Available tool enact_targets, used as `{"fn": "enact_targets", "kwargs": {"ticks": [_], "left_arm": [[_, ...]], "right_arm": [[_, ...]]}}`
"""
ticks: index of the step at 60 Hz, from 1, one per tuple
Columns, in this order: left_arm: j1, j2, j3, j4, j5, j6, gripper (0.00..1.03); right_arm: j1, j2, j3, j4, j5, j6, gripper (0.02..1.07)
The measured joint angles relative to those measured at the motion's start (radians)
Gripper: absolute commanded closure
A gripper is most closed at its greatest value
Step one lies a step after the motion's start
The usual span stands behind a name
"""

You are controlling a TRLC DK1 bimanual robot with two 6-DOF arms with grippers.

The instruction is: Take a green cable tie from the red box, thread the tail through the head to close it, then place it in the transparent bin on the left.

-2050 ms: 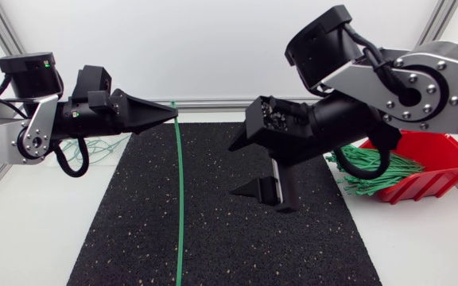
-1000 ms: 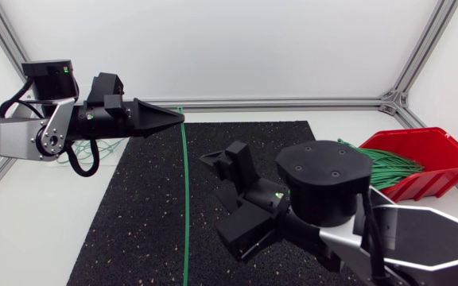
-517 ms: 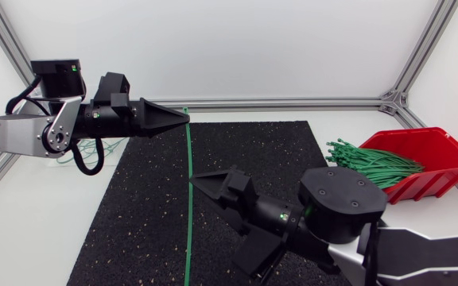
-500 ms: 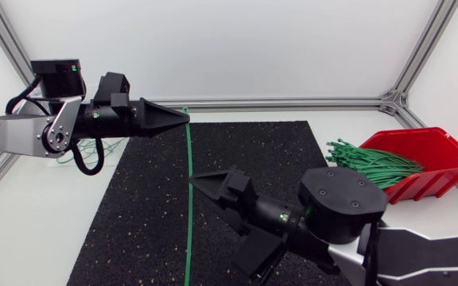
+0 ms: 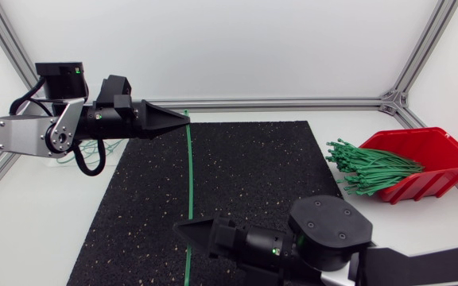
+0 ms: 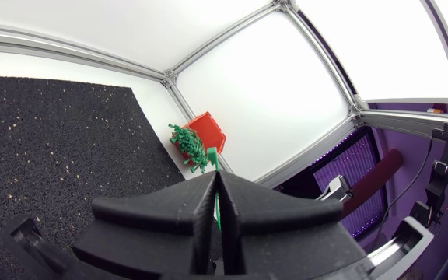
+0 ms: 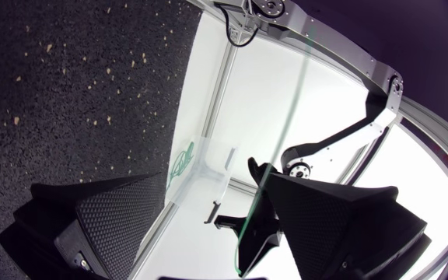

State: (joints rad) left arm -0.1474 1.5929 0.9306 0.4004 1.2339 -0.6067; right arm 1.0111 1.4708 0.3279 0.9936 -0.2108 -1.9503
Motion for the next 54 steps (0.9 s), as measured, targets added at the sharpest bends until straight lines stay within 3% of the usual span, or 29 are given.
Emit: {"fn": "enact_targets", "kwargs": {"ticks": [5, 36, 42, 50, 54], "left_arm": [[0.008, 0.000, 0.000, 0.000, 0.000, 0.002, 0.99], [0.048, 0.012, 0.006, 0.000, 0.012, 0.005, 0.99], [0.047, 0.017, 0.006, 0.000, 0.012, 0.005, 0.99], [0.047, 0.028, 0.006, -0.001, 0.015, 0.005, 0.99], [0.047, 0.031, 0.007, -0.001, 0.015, 0.005, 0.99]], "right_arm": [[0.015, 0.024, 0.000, -0.001, 0.018, 0.002, 0.06], [0.110, 0.037, 0.024, 0.002, 0.204, 0.126, 0.06], [0.094, 0.037, 0.023, 0.002, 0.132, 0.133, 0.05], [0.015, 0.025, -0.012, 0.006, -0.116, 0.108, 0.06], [-0.022, 0.021, -0.026, 0.006, -0.180, 0.089, 0.07]]}}
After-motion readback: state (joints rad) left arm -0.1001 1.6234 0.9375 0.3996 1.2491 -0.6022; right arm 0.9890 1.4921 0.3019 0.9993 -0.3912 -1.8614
